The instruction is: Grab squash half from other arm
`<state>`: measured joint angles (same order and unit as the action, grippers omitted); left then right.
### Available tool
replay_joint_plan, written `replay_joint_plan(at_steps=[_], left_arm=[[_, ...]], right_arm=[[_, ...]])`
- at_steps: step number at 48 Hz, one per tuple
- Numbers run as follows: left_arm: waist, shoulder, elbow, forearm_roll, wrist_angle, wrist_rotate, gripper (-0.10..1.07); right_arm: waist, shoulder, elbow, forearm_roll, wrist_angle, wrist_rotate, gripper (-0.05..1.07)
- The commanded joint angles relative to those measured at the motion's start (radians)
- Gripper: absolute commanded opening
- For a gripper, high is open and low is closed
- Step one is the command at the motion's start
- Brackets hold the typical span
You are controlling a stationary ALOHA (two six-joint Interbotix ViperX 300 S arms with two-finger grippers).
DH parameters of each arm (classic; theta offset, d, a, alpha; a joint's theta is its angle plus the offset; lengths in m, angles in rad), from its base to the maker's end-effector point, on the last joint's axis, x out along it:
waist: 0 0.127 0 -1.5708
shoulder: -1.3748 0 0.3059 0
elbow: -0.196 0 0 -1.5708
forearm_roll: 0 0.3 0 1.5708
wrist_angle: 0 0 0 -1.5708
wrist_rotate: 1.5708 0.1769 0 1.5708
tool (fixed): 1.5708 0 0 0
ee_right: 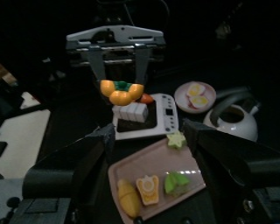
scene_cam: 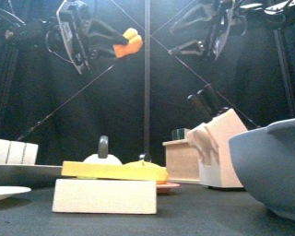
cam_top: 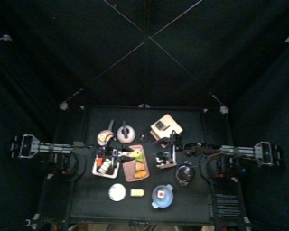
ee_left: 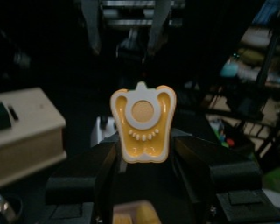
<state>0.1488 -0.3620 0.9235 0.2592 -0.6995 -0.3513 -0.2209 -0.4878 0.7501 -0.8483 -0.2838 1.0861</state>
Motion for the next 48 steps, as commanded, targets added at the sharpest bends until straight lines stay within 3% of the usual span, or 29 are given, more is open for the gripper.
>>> replay_joint_plan(at_steps=[1,12,24,35,48], left_arm=[[0.006,0.020,-0.018,-0.049,-0.132,0.063,0.79],[0.003,0.109,-0.028,-0.250,-0.371,0.216,0.79],[-0.075,0.209,-0.100,-0.410,-0.459,0.236,0.79],[-0.132,0.272,-0.153,-0.445,-0.468,0.232,0.79],[-0.137,0.284,-0.158,-0.479,-0.518,0.232,0.79]], right_arm=[[-0.038,0.011,-0.018,0.066,-0.112,-0.003,0.95],[-0.114,0.091,-0.023,0.156,-0.344,-0.041,0.96],[-0.117,0.135,-0.032,0.298,-0.383,-0.252,0.96],[-0.109,0.135,-0.006,0.439,-0.426,-0.454,0.97],[-0.081,0.140,0.018,0.472,-0.462,-0.517,1.02]])
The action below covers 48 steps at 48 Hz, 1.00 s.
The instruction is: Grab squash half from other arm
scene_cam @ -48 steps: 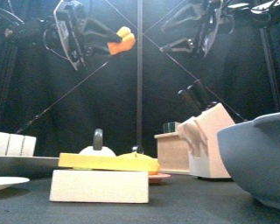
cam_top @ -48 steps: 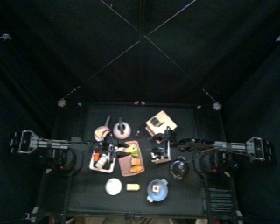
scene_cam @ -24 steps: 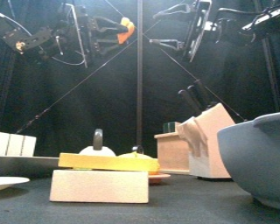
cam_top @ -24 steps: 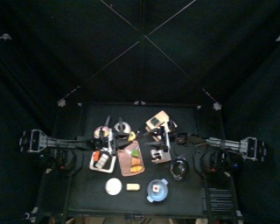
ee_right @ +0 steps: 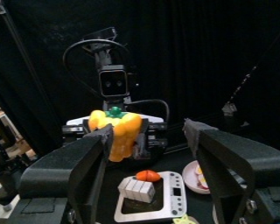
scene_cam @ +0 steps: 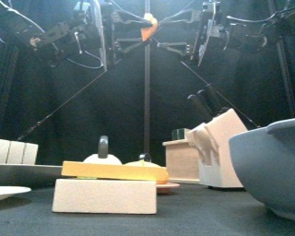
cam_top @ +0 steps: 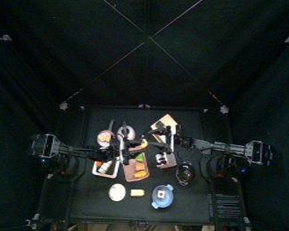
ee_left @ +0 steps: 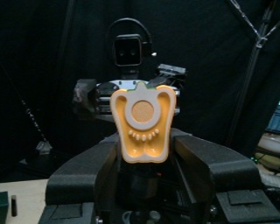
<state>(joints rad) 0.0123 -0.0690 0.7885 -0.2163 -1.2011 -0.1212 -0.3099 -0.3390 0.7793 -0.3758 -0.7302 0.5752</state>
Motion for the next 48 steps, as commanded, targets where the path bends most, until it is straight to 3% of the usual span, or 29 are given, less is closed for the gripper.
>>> replay_joint_plan(at_steps=[1,48], left_arm=[[0.000,-0.009,-0.025,-0.003,-0.017,0.000,0.79],[0.003,0.028,-0.048,-0.025,-0.018,-0.002,0.79]], right_arm=[[0.008,-0.008,-0.012,0.000,-0.017,-0.008,1.02],[0.040,0.077,-0.094,-0.021,-0.020,-0.017,1.03]])
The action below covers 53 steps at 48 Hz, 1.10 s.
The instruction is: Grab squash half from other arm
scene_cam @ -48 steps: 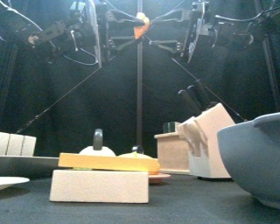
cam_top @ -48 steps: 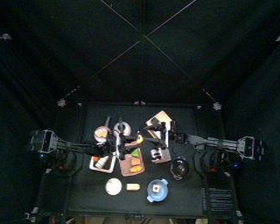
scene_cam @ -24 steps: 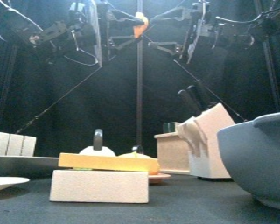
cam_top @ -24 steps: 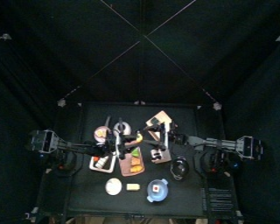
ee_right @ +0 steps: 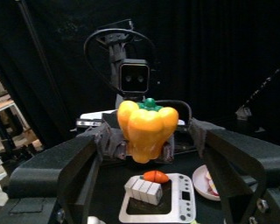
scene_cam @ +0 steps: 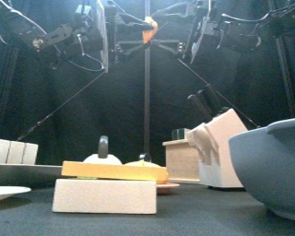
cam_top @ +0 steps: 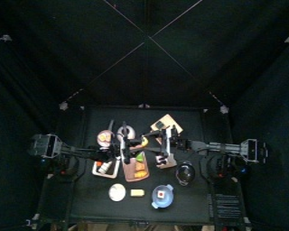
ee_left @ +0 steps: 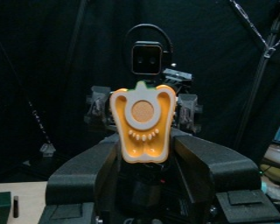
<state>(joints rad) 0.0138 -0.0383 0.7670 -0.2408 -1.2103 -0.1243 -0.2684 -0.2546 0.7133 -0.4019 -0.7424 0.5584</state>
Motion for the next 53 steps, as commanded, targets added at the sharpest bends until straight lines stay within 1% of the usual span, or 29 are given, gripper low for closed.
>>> replay_joint_plan(at_steps=[1,22,28,41,46,53], left_arm=[[0.002,-0.002,-0.026,0.000,-0.009,0.003,0.79],[0.003,0.015,-0.038,0.000,-0.011,0.002,0.79],[0.002,0.015,-0.038,0.000,-0.012,0.003,0.79],[0.003,0.018,-0.035,0.000,-0.011,0.005,0.79],[0.002,0.020,-0.035,0.000,-0.012,0.008,0.79],[0.002,0.025,-0.035,0.000,-0.011,0.017,0.79]], right_arm=[[-0.002,-0.008,-0.028,0.005,-0.008,0.000,1.03],[-0.002,-0.002,-0.031,-0.005,-0.008,-0.005,1.01],[0.000,-0.003,-0.031,-0.006,-0.008,-0.005,0.96],[-0.002,-0.003,-0.031,0.000,-0.009,0.000,0.79],[-0.002,-0.003,-0.031,0.008,-0.009,0.005,0.77],[-0.002,-0.003,-0.028,0.043,-0.009,0.002,0.77]])
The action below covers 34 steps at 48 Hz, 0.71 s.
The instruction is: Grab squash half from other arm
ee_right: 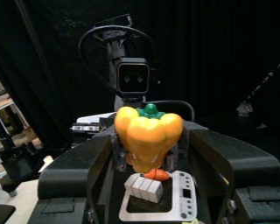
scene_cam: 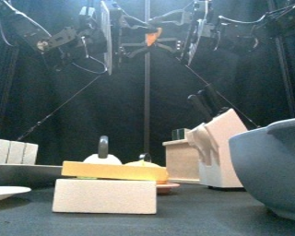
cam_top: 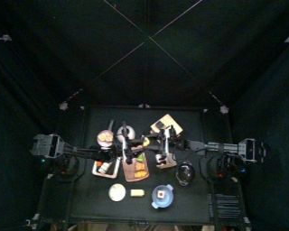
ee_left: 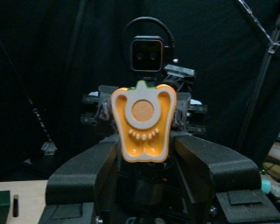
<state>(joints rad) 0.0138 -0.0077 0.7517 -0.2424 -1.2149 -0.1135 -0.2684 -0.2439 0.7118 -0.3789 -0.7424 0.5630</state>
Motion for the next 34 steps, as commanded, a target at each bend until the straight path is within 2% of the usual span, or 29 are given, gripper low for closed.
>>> replay_joint_plan(at_steps=[1,20,34], left_arm=[[0.003,-0.005,-0.020,0.002,-0.006,0.009,0.79],[0.002,0.003,-0.012,-0.052,-0.008,0.081,0.79],[0.000,-0.057,0.089,-0.009,-0.008,0.078,0.82]], right_arm=[[0.000,-0.015,-0.026,0.023,-0.008,-0.003,0.77],[-0.002,-0.014,-0.017,0.058,-0.008,0.000,0.77],[-0.003,-0.025,-0.002,0.058,-0.009,0.005,0.77]])
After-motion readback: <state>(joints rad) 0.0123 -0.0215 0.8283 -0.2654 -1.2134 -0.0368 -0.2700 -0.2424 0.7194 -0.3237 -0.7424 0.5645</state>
